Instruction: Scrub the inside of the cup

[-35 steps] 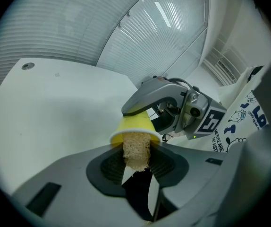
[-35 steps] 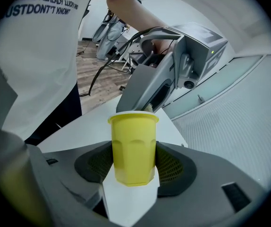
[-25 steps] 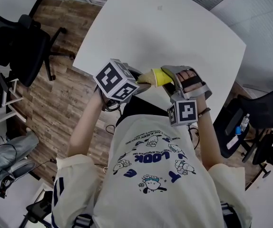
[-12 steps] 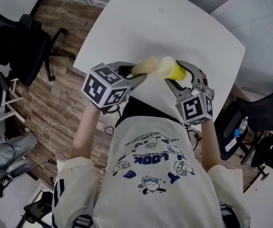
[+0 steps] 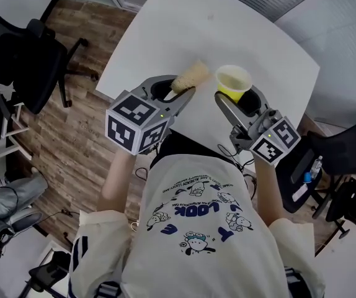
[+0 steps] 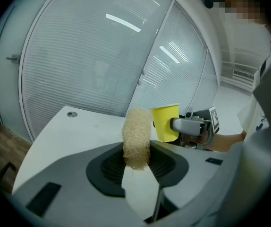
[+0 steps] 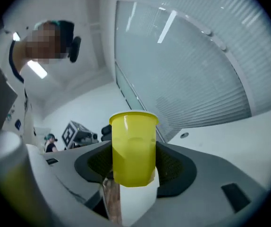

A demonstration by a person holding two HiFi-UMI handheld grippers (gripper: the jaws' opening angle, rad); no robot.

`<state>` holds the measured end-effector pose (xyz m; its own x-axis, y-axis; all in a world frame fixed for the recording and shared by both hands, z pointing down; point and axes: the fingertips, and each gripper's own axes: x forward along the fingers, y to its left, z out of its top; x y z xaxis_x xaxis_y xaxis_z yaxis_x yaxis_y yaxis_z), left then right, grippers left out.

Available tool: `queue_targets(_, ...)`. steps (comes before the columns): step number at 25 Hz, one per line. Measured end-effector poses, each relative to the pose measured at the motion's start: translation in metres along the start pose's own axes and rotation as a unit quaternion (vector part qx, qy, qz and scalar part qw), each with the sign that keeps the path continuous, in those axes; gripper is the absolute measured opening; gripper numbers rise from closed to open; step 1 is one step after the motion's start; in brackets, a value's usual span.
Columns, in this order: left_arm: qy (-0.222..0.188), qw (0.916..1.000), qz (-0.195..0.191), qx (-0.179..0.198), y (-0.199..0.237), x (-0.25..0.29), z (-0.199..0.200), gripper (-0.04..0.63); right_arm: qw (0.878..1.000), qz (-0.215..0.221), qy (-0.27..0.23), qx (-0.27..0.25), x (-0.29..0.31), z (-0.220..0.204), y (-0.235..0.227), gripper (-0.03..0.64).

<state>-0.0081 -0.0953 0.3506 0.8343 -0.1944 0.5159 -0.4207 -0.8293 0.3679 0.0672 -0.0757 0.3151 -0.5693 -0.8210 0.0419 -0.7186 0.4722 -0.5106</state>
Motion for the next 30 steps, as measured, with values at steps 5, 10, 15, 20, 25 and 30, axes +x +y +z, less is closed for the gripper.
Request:
queue_targets(5,-0.055,0.9984,0.010,0.005,-0.015,-0.005,0.031,0.149,0.986,0.042,-0.107,0.117,-0.010,0.033,0.004,0.253)
queue_targets(10,-0.074,0.9965,0.028,0.026,-0.020,-0.007,0.048,0.149,0.983,0.042,-0.129,0.123,-0.007,0.044,0.008,0.253)
queue_targets(15,-0.047,0.9787,0.139,0.144,-0.015,-0.008,0.054,0.149,0.985,0.036,-0.130,0.111,-0.003,0.047,0.013,0.253)
queue_targets(20,-0.022,0.9523,0.189,0.239,-0.022,-0.004,0.058,0.149,0.984,0.031,-0.133,0.116,0.001,0.049,0.017,0.254)
queue_targets(25,-0.009,0.9309,0.217,0.294,-0.027,-0.005,0.060,0.149,0.983,0.014,-0.142,0.112,-0.001,0.054,0.013,0.255)
queue_targets(30,0.000,0.9321,0.205,0.299,-0.031,0.000,0.054,0.147,0.982,-0.002,-0.153,0.112,-0.003,0.061,0.005,0.255)
